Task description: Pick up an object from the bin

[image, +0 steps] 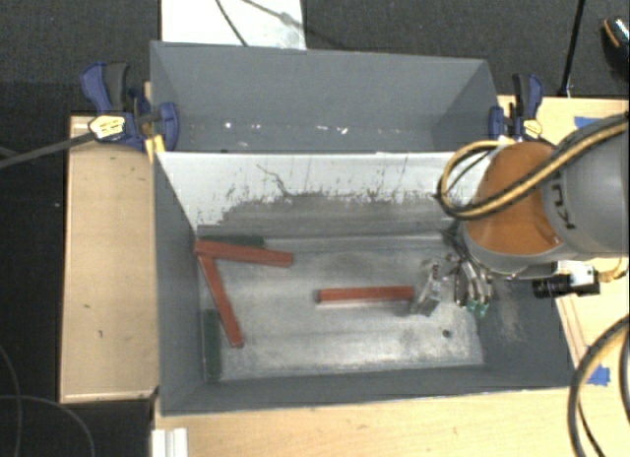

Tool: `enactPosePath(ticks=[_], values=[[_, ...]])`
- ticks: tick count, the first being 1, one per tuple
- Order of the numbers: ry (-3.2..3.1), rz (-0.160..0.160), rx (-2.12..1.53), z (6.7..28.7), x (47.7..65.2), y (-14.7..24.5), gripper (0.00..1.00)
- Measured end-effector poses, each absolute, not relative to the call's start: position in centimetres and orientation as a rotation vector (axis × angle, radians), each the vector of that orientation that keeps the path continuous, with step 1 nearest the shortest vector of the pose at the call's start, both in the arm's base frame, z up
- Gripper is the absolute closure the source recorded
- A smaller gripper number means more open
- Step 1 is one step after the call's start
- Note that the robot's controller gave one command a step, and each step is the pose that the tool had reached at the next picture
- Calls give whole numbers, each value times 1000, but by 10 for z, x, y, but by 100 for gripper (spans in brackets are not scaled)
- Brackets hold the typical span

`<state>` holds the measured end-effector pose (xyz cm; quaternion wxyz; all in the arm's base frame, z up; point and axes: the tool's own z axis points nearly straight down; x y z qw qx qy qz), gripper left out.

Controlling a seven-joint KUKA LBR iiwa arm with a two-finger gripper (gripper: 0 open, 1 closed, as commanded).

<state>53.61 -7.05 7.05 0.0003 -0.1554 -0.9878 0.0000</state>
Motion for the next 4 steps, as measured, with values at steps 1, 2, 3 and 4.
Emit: enactPosePath(ticks=[1,2,3,4], values=[[-3104,0,-483,71,536,-71,0],[-3093,-3,-587,71,590,16,0],[-3087,0,-588,71,588,10,100],[-3104,-5,-543,228,567,42,100]])
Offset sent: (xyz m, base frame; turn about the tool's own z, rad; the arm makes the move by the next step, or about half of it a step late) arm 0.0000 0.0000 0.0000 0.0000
